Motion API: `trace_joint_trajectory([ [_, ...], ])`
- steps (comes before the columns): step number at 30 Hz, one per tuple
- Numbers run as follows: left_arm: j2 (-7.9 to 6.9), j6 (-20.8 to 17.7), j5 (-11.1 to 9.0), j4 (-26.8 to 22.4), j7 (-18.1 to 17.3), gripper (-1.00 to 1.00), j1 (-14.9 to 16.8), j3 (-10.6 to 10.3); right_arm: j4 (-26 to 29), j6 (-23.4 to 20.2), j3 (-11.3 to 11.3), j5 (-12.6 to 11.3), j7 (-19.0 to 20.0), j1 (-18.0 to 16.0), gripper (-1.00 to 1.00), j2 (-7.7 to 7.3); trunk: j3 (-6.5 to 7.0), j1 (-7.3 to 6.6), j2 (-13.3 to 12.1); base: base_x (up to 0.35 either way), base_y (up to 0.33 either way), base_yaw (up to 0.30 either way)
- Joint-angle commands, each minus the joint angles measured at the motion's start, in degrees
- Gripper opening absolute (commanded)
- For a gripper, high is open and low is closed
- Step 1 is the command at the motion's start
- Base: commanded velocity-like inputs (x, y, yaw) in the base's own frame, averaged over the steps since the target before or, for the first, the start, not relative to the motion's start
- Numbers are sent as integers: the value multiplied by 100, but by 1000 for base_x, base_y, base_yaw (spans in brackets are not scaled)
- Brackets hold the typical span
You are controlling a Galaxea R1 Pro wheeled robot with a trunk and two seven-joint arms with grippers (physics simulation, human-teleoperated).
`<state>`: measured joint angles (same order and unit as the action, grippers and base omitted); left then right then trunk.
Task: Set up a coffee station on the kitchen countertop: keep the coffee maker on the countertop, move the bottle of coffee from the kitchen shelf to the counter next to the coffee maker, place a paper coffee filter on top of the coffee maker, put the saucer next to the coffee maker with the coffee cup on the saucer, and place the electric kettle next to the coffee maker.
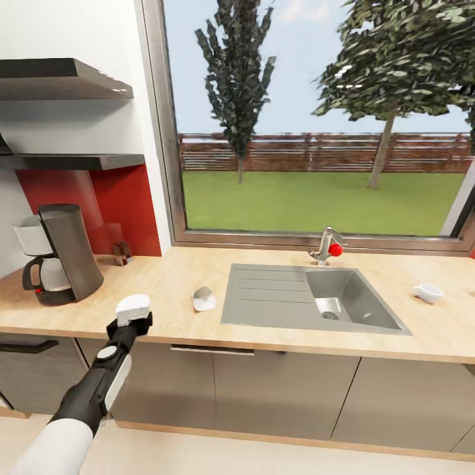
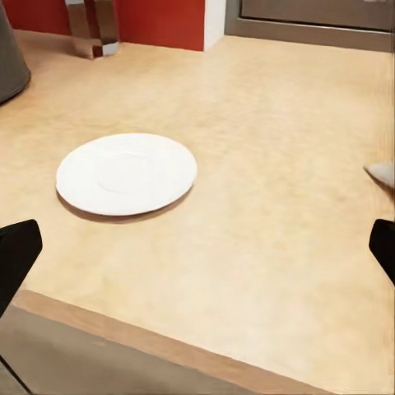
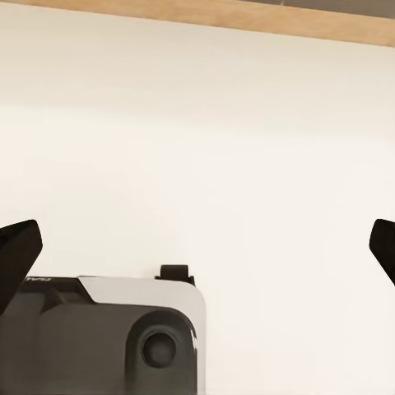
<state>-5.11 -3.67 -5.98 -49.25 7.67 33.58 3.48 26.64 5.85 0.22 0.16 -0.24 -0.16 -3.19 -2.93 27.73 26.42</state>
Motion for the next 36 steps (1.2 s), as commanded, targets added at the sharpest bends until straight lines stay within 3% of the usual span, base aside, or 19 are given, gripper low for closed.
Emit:
trace_joint_trajectory([
  [1,-4,-260,-122,-7,5,100,146,-18,1,9,-2,1,-2,-2,100,-3,-12,3,11,0,0,0],
  [5,-7,-1070,-217,48,-244,100,616,-39,1,5,-11,1,-2,-1,100,-11,-12,3,11,0,0,0],
  [8,-3,-1631,-203,92,-558,100,812,-51,11,-2,-20,1,3,0,100,-14,-12,3,11,0,0,0],
  [11,-15,-1953,-178,109,-743,100,880,-62,8,-10,-27,1,-2,0,100,-63,-12,3,11,0,0,0],
  [18,-52,-2064,-120,-71,-839,100,805,-132,-88,-25,-30,-10,6,1,100,-393,-12,3,11,0,0,0],
  [23,-29,-2061,108,-106,-694,100,784,-283,-394,-31,-25,-21,32,-1,100,-596,-12,3,11,25,-1,0],
  [28,-19,-2048,269,-103,-456,100,782,-312,-477,-40,-17,-26,47,-1,100,-610,-12,3,11,170,-74,0],
  [30,47,-1982,285,-36,-458,100,715,-317,-542,-40,37,-4,39,-2,100,-544,-12,3,11,0,0,0],
  [36,1,-1921,271,26,-465,100,614,-320,-725,-53,26,1,53,-5,100,-368,-12,3,11,0,0,0],
])
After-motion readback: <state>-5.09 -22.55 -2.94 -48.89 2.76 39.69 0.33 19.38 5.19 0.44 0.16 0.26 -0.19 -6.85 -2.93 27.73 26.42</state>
